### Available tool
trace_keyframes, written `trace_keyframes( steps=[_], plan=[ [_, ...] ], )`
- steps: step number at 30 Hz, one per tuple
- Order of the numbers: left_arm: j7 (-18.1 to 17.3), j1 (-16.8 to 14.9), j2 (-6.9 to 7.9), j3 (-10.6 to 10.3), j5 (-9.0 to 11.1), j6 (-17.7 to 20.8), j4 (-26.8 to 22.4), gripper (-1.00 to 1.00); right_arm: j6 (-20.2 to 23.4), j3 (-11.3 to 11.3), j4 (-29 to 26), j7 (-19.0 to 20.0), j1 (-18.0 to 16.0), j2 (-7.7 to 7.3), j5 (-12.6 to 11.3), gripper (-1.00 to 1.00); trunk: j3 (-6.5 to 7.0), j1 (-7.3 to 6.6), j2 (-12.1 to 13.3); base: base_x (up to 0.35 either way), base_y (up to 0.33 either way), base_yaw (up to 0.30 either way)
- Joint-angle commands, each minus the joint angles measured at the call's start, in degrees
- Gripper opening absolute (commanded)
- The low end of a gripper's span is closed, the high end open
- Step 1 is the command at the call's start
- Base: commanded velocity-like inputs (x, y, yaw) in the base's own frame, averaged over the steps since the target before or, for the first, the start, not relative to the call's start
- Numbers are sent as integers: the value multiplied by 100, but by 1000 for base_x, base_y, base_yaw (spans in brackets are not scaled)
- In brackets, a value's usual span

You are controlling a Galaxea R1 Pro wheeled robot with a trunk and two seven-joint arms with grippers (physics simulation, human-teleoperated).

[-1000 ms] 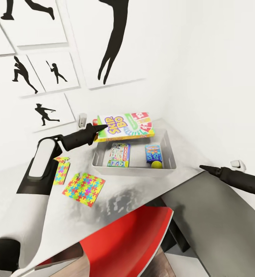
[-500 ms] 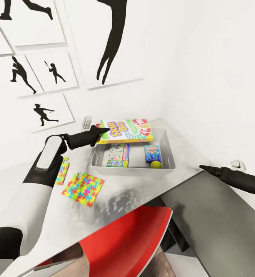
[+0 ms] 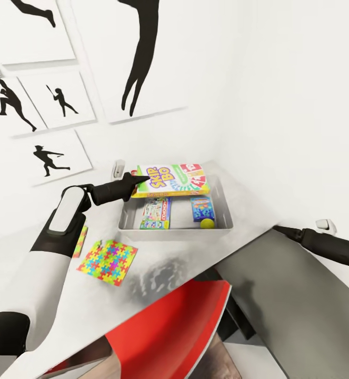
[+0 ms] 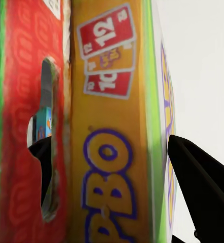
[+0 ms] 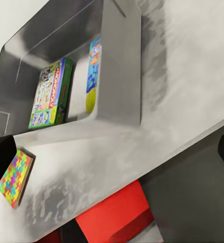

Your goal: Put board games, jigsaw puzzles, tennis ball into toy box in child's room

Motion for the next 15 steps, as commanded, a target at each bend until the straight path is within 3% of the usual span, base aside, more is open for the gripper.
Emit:
trace_keyframes(
  steps=[1, 6, 15],
  plan=[
    [59, -3, 5, -9, 68, 3, -7, -100, 25, -4, -2, 58, -6, 0, 58, 100, -9, 3, -10, 0, 213, -15],
    [54, 0, 6, -10, 71, 3, -16, -100, 25, -1, -2, 58, -6, 2, 58, 100, -9, 3, -10, 0, 152, -8],
    [71, -5, 7, -3, 71, -2, -21, -100, 25, 10, -2, 53, -6, 3, 59, 100, -9, 3, -10, 0, 37, -2]
  ],
)
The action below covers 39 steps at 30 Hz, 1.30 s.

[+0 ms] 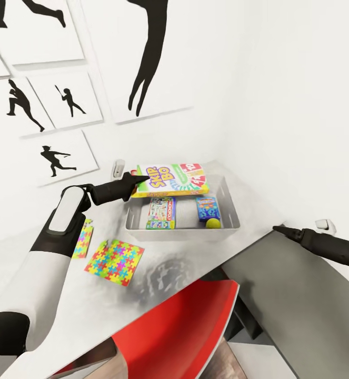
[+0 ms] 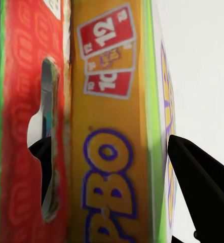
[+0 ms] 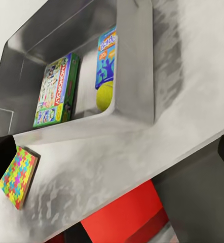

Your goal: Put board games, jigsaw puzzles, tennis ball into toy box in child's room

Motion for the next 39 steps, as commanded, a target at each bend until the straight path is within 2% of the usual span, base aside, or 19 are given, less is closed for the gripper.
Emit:
trace_keyframes(
  steps=[1, 15, 24, 29, 35, 39],
  plan=[
    [64, -5, 6, -9, 63, 4, -6, -100, 24, -6, 0, 59, -5, -1, 57, 100, -9, 3, -10, 0, 13, -1],
    [94, -105, -24, -23, 19, -6, 184, -100, 16, -22, 11, 58, 1, 11, 104, 100, -3, 3, -10, 0, 3, -33],
    [41, -125, -64, -25, -259, -8, 424, -100, 24, -27, 13, 47, 3, 13, 86, 100, -3, 3, -10, 0, 0, -3],
    [12, -153, -70, -25, -322, -9, 565, -100, 24, -27, 5, 39, 3, 10, 77, 100, -3, 3, -10, 0, 0, 0],
    [-28, -360, -76, -54, -353, -13, 863, -100, 24, -35, 2, 39, -2, 9, 62, 100, -3, 3, -10, 0, 0, 0],
    [-192, -636, -100, -213, -427, -27, 1262, -100, 24, -38, 1, 38, -4, 5, 53, 100, -13, 3, -10, 0, 0, 0]
  ],
)
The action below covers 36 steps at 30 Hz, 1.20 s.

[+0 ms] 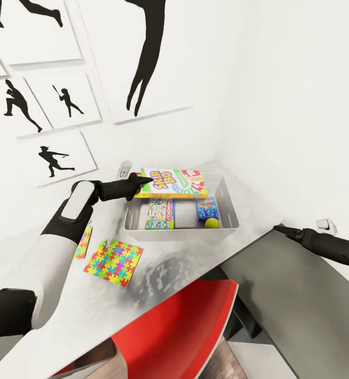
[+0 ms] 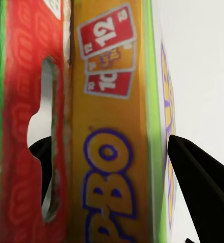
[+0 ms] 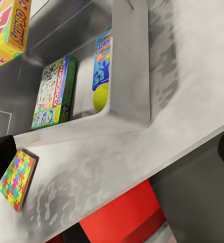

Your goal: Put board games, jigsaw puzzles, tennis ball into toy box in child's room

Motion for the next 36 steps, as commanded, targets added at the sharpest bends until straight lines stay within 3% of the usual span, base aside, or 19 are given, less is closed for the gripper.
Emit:
trace_keyframes(
  steps=[1, 2, 9, 23, 36],
  plan=[
    [-15, -81, -14, -85, 6, -4, 94, -100, 24, -6, 0, 59, -6, 0, 55, 100, -15, 3, -10, 0, 0, 0],
    [-327, -356, -134, -317, -282, -130, 481, -100, 24, -7, -1, 59, -7, -1, 53, 100, -22, 3, -10, 0, 0, 0],
    [-777, -601, -286, -464, -569, -279, 977, -100, 24, -8, -1, 59, -7, -2, 52, 100, -83, 3, -10, 0, 0, -1],
    [-1069, -657, -272, -502, -644, -318, 1121, -100, 24, -8, -1, 59, -7, 3, 58, 100, -175, 3, -10, 0, 0, -27],
    [-1182, -694, -252, -497, -650, -327, 1131, -100, 24, -7, -1, 59, -7, 3, 59, 100, -184, 3, -10, 0, 0, -139]
  ],
)
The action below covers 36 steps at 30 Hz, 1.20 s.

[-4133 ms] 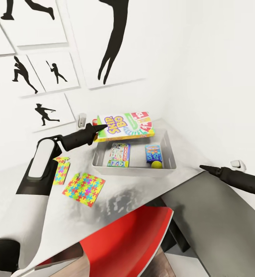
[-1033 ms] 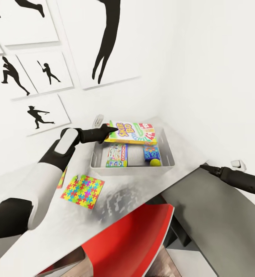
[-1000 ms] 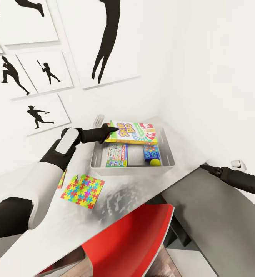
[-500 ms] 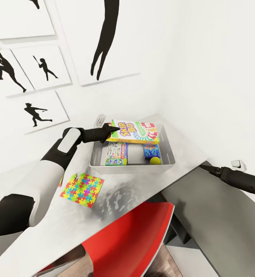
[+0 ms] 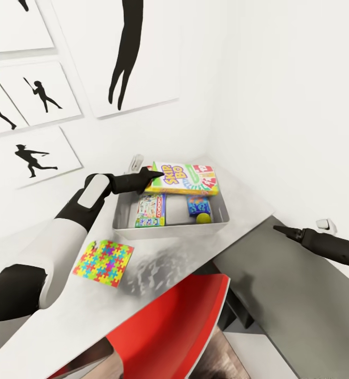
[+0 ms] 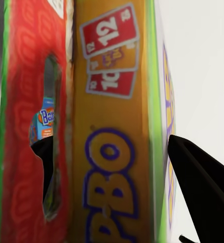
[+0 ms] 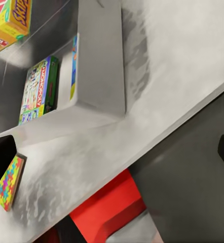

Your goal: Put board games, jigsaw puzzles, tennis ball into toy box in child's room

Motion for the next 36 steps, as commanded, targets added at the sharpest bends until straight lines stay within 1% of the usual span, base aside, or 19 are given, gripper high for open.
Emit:
trace_keyframes(
  steps=[1, 8, 13, 14, 17, 20, 27, 36],
  plan=[
    [-43, -23, 4, -16, -40, 1, 3, -100, 24, -5, 0, 59, -6, 0, 58, 100, -9, 3, -10, 0, 0, -54],
    [-52, -110, 0, -19, -46, -56, 28, -100, 24, -6, 0, 59, -6, -2, 58, 100, -14, 3, -10, 0, 0, -25],
    [-82, -183, -7, -18, -226, -131, 103, -100, 24, -6, 0, 59, -6, -1, 58, 100, -43, 3, -10, 0, 0, -6],
    [-82, -183, -7, -18, -226, -131, 103, -100, 24, -6, 0, 59, -6, -1, 58, 100, -50, 3, -10, 0, 0, -4],
    [-162, -204, -5, -16, -322, -145, 117, -100, 24, -4, 0, 59, -6, -1, 55, 100, -73, 3, -10, 0, 0, -2],
    [-258, -215, 6, -10, -371, -152, 125, -100, 24, 1, 0, 57, -6, 0, 54, 100, -99, 3, -10, 0, 0, -1],
    [-348, -224, 23, 0, -410, -158, 130, -100, 24, 5, 0, 58, -6, 0, 51, 100, -163, 3, -10, 0, 0, 0],
    [-374, -231, 20, 0, -420, -159, 132, -100, 24, 3, 0, 59, -6, 0, 52, 100, -246, 3, -10, 0, 0, 0]
  ],
)
